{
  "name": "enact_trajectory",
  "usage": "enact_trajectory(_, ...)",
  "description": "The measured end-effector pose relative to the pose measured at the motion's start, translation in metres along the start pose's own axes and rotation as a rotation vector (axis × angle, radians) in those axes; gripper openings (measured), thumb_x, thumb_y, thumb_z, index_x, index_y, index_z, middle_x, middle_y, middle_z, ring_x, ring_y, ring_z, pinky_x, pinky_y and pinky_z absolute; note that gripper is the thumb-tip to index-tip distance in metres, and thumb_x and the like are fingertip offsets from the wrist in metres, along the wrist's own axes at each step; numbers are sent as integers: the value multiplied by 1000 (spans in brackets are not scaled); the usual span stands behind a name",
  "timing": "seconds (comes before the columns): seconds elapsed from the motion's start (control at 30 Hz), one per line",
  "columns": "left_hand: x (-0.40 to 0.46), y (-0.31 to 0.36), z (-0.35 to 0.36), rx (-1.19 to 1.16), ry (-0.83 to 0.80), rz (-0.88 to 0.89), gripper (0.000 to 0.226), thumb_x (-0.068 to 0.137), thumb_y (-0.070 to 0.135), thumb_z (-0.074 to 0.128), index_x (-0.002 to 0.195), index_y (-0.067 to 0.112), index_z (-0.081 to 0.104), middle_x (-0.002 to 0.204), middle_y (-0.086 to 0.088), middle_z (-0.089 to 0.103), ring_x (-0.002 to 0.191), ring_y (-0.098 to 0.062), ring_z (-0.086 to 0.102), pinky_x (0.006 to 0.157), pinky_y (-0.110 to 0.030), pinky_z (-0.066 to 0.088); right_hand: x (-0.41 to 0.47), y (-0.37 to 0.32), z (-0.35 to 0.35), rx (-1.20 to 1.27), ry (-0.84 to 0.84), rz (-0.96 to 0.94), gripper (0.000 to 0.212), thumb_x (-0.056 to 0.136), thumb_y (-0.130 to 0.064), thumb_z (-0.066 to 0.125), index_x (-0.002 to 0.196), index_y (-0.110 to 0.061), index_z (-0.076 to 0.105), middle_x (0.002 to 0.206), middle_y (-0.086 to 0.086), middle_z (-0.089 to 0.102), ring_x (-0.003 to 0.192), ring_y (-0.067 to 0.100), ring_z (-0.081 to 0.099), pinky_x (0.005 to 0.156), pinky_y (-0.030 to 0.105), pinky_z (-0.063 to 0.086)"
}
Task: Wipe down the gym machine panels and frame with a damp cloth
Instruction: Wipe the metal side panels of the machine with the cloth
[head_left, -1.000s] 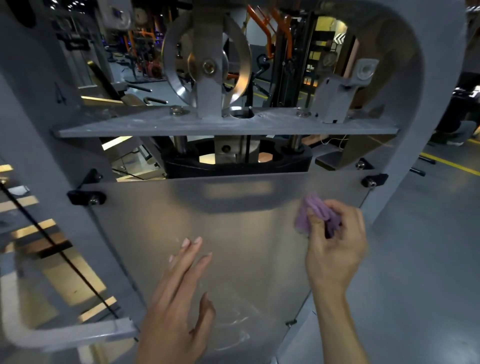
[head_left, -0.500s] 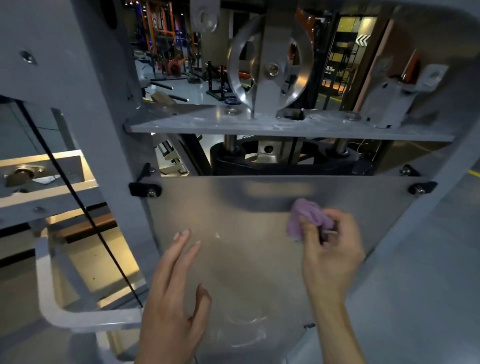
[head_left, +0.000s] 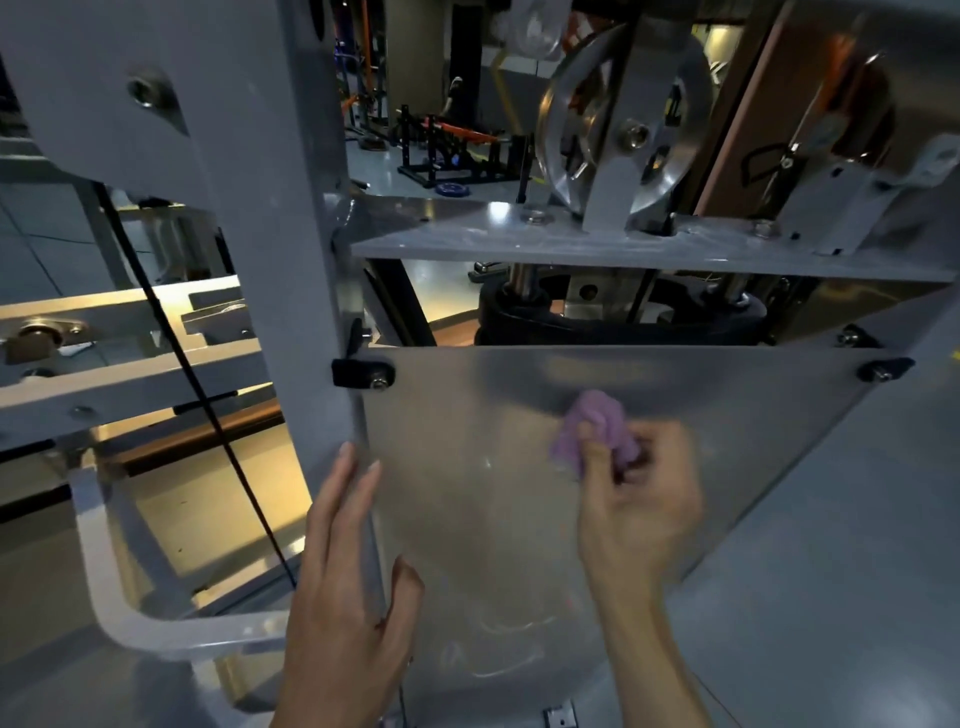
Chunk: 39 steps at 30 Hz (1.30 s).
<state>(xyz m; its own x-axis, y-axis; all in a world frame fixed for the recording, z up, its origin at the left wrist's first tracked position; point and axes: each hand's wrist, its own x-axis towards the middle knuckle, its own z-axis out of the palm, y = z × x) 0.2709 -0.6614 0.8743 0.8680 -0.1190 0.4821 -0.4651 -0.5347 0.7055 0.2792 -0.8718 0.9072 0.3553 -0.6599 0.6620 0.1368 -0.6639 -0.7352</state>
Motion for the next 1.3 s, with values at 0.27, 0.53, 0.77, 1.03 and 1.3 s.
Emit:
enact_trajectory(0.27,0,-15,-15,-83,-89,55,89,84,-4,76,158,26,36,169,20,21,152,4,22,102,-38,53,-3,-12,2,-42,-18,70,30,91,-35,74,81,-25,48,73,-13,51,65,5,50,61,21,40)
enact_trajectory(0.53,-5,-33,-33,-81,-214,129,88,84,0,78,157,28,39,167,22,27,151,5,26,118,-11,24,-50,-54,51,15,-25,-35,30,92,-39,67,80,-21,45,71,-8,45,62,11,35,59,21,34)
enact_trajectory(0.77,-9,-42,-40,-111,-231,150,81,86,-1,75,156,24,43,166,21,30,151,4,28,119,-40,24,-54,-67,60,-46,-159,-177,28,86,-14,76,81,-14,48,79,-3,48,66,16,42,56,34,39)
enact_trajectory(1.03,-17,-62,-58,-125,-207,179,65,94,34,52,157,31,38,166,22,30,152,2,29,116,-34,40,-83,-77,79,-18,-119,-124,29,93,-36,64,81,-22,42,76,-11,39,65,11,36,57,33,34)
enact_trajectory(1.3,-18,-73,-64,-156,-227,107,73,89,25,60,157,41,36,163,31,27,147,9,29,88,-47,63,-76,-82,73,-43,-142,-109,31,85,-22,76,79,-21,46,72,-7,49,63,16,45,57,38,40)
